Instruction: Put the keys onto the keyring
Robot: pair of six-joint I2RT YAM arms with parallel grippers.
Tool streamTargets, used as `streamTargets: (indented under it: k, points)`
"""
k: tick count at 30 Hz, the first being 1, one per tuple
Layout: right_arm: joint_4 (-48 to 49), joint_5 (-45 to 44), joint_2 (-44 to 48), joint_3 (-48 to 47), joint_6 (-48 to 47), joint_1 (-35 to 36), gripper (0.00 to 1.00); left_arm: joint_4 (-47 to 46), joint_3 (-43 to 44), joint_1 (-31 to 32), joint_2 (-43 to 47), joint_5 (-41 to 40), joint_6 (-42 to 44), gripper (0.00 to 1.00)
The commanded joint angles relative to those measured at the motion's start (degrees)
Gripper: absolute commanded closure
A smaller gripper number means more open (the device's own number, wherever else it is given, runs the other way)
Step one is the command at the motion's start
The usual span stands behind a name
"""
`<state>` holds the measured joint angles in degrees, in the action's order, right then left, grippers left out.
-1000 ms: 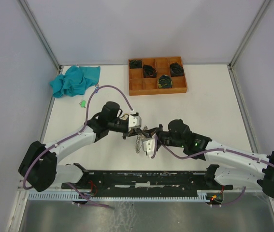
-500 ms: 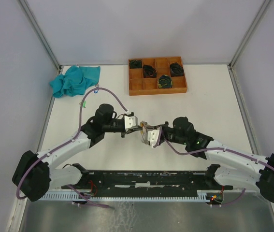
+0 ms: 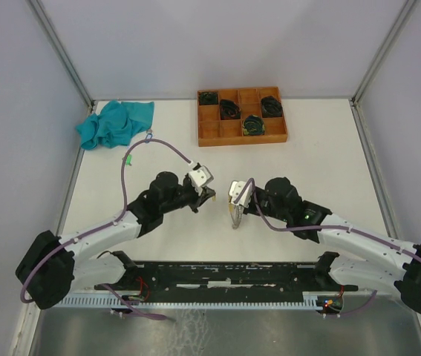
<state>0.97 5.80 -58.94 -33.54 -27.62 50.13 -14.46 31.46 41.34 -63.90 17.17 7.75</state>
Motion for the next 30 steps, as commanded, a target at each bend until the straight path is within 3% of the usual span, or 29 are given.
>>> streamTargets:
  k: [1, 10, 15, 20, 24, 30]
  points:
    - [-4.0, -5.1, 0.3, -6.3, 4.3, -0.2, 1.0, -7.2, -2.5, 3.1, -2.8, -11.7, -9.8, 0.96]
    - [-4.8, -5.1, -0.7, -5.8, 4.8, -0.3, 0.99, -19.3, -9.2, 5.0, -8.3, -17.9, -14.1, 0.88]
    - [-4.8, -3.6, -1.5, -5.2, 4.9, -1.0, 0.99, -33.8, -15.2, 4.9, -8.9, -18.0, -10.4, 0.76]
    - [-4.9, 0.8, -1.9, -5.0, 4.6, -3.0, 0.99, -44.9, -18.1, 4.8, -10.5, -15.7, -4.4, 0.71]
    - [-4.5, 5.8, -2.4, -5.2, 3.9, -5.3, 0.99, -53.7, -18.6, 4.6, -13.4, -9.3, 0.9, 0.69]
    - [-3.7, 15.6, -2.6, -5.6, 1.1, -8.3, 0.99, -61.0, -16.9, 1.9, -17.7, 6.8, 6.4, 0.67]
